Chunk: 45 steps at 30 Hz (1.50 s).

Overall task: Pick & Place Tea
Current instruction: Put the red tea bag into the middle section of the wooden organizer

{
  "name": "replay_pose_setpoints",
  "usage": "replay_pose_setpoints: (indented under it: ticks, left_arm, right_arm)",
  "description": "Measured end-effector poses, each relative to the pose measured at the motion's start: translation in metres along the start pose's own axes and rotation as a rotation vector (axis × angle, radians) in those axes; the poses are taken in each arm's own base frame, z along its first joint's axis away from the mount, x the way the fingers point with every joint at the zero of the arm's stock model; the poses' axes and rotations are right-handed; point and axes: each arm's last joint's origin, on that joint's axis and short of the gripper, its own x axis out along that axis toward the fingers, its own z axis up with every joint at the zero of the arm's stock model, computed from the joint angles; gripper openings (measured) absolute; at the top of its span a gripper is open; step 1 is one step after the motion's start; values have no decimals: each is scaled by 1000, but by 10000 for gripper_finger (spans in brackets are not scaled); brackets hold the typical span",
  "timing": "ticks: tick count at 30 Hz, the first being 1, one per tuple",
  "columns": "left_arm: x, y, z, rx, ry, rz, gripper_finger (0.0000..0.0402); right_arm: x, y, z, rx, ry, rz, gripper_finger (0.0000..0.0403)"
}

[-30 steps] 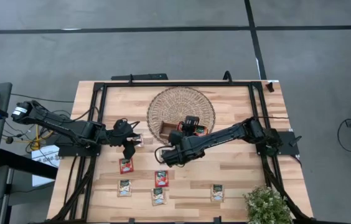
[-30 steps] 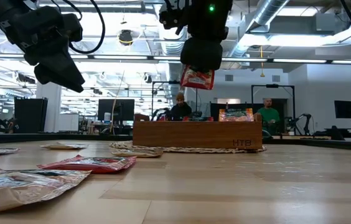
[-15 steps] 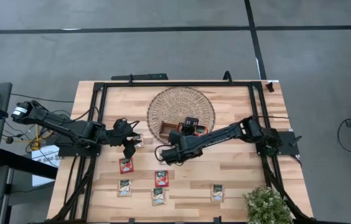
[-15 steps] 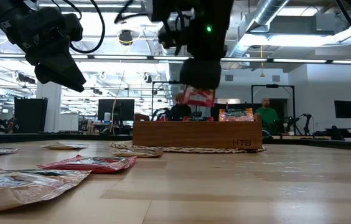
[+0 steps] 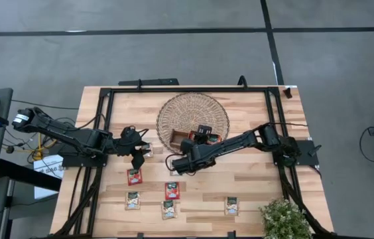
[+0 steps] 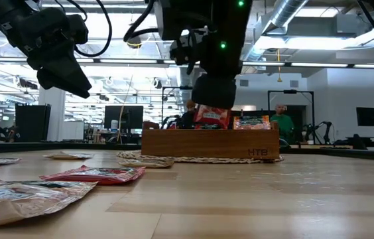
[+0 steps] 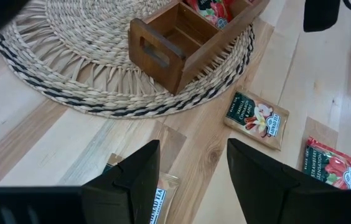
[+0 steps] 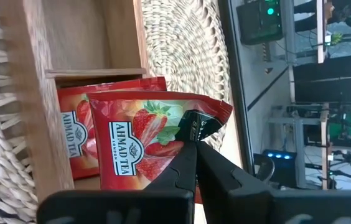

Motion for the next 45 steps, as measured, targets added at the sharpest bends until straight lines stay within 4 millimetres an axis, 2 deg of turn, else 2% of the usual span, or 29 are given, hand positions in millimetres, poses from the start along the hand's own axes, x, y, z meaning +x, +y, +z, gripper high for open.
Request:
replay_pose_setpoints:
  ticks: [8, 16, 28, 39, 45]
  left_arm:
    - [0, 0, 0, 0, 0, 0, 179]
    - [0, 0, 0, 12, 0, 0, 179]
    - [0, 0, 0, 26, 0, 0, 179]
    - [0, 0, 0, 27, 1, 0, 179]
    - [0, 0, 0, 27, 0, 0, 179]
  right_arm:
    - [6, 0, 5, 31, -16, 11, 0]
    - [19, 10, -4, -43, 0, -15, 0]
    - [21, 11, 1, 18, -36, -10, 0]
    - [21, 11, 3, -63, -46, -9, 0]
    - [28, 19, -3, -103, -42, -8, 0]
